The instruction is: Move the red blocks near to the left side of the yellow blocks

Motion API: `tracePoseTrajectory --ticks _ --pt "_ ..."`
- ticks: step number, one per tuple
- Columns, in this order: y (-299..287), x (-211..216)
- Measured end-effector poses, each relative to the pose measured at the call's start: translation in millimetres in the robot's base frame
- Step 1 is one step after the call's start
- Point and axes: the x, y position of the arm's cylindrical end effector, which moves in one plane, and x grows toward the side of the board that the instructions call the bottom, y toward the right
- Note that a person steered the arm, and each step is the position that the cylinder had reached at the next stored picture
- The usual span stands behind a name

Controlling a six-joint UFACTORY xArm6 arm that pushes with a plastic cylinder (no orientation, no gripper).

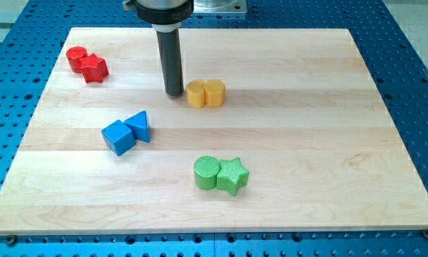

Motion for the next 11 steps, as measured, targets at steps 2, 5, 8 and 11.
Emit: tracePoseTrajectory --ticks 2,5,8,11 --pt "-2.8 0.0" --pt "-4.1 2.1" --pt "-9.5 12.3" --pt "-208.2 13.1"
